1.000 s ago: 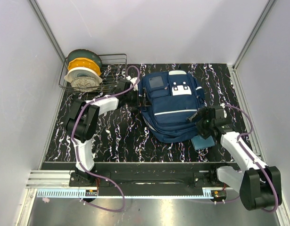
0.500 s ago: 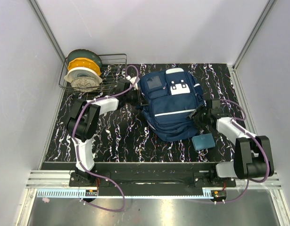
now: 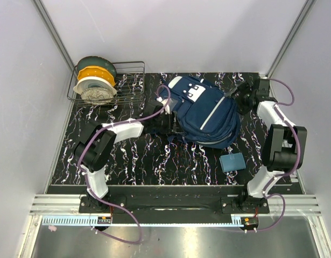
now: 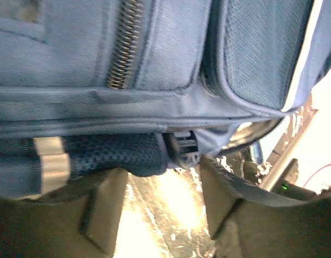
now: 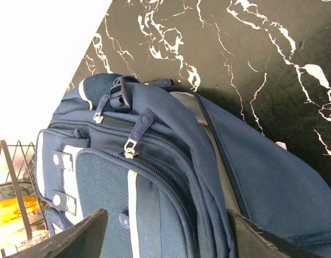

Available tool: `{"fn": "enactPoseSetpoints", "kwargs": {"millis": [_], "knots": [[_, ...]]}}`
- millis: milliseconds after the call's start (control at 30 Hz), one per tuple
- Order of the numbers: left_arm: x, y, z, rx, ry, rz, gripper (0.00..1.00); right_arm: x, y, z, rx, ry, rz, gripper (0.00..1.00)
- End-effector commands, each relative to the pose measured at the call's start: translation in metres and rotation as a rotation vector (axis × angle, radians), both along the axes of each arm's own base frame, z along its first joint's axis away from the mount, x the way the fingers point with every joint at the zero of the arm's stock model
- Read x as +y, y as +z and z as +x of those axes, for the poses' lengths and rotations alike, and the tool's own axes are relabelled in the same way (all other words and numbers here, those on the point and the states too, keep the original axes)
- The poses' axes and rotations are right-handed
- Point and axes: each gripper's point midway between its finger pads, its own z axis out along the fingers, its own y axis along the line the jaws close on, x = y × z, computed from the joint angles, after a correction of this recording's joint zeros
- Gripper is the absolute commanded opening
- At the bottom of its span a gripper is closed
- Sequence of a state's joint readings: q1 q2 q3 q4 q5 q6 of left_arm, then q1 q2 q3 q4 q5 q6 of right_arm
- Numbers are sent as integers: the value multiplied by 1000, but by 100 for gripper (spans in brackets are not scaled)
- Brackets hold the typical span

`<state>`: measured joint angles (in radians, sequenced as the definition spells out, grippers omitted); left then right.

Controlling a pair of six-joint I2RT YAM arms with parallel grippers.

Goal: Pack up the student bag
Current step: Adjust the student bag at the center of the board.

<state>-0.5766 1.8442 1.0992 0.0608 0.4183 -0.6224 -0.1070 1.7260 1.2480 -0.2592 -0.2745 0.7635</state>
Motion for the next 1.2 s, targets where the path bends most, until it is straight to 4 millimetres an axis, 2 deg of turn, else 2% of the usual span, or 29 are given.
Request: {"fn": "enactPoseSetpoints", "kwargs": {"millis": [0,67,100,133,233,267,300,400,433,533,567,667,700,767,933,1033,1167], "knots": [[-13,33,-7,-45,-38,-73,65,16,27,-11,-40,101,6,95],[-10,32,-4,-53,-25,-54,72,2,23,-25,-28,46,-67,98],[-10,33,-4,-58,-24,-50,74,-4,41,-34,-69,25,-111,98],[-10,34,-2,-63,-21,-49,75,-16,42,-43,-58,-23,-166,100],[-9,35,0,-68,-11,-39,81,-29,64,-73,-115,-64,-262,100],[-9,34,1,-69,-7,-35,83,-27,63,-82,-132,-20,-295,100],[-8,33,2,-70,-4,-31,83,-22,83,-89,-205,0,-296,100],[-9,33,6,-72,8,-26,85,9,104,-113,-297,140,-210,99],[-10,34,8,-76,8,-29,85,29,110,-123,-332,226,-143,99],[-12,34,11,-71,14,-27,84,57,98,-154,-336,323,-37,88],[-12,32,12,-65,18,-25,84,65,84,-166,-306,339,-11,83],[-10,27,12,-57,27,-17,82,97,54,-197,-241,424,29,75],[-9,26,13,-58,31,-14,81,114,47,-209,-226,476,34,72],[-8,26,12,-56,33,-11,81,121,29,-220,-189,462,43,70],[4,24,15,-69,101,24,86,142,13,-235,-171,503,48,63],[10,20,23,-52,143,29,86,149,5,-234,-161,512,23,61],[12,12,30,-10,182,8,80,162,-9,-232,-140,507,-40,57]]}}
